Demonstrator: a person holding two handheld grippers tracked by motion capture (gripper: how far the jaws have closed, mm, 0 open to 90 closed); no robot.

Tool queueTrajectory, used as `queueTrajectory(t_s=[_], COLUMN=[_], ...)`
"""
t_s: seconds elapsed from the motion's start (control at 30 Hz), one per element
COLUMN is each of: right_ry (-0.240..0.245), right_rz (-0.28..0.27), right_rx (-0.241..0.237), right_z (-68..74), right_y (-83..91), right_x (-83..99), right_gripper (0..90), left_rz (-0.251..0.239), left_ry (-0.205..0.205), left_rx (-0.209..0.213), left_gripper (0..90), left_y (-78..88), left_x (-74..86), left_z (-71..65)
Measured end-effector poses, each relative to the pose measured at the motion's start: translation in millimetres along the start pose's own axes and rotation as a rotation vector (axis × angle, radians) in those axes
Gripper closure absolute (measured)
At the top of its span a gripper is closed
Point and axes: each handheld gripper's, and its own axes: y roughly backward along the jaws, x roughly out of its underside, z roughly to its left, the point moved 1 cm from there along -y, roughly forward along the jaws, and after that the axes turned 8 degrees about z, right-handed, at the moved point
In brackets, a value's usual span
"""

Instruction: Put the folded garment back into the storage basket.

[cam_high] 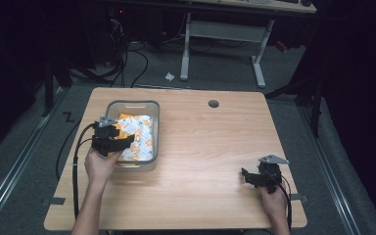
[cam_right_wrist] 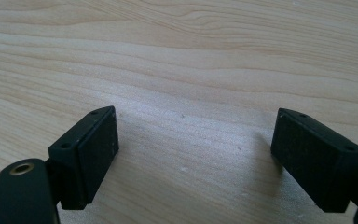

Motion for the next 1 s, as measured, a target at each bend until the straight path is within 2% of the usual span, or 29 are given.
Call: queueTrajectory(t_s=[0.23,0.37,0.57,1.0], right_ry=[0.001,0.000,0.001,0.001], right_rz=[0.000,0.000,0.000,0.000], right_rx=[0.000,0.000,0.000,0.000], right_z=[-0.1,0.0,-0.1,-0.1], right_y=[0.0,0.0,0.0,0.0], right_x=[0.0,0.0,0.0,0.0], right_gripper=[14.7,14.7,14.7,14.7], left_rz=[-0.014,-0.025,-0.032,-0.060], left_ry=[0.013,-0.001,-0.013,-0.047], left_rx=[0.022,0.035,0.047,0.101], left_gripper=[33.9,33.7,33.4,33.5], left_y=[3.9,7.2,9.8,16.8], left_x=[-1.6,-2.1,-1.9,-1.4], left_z=[-9.9,-18.9,-23.9,-39.8])
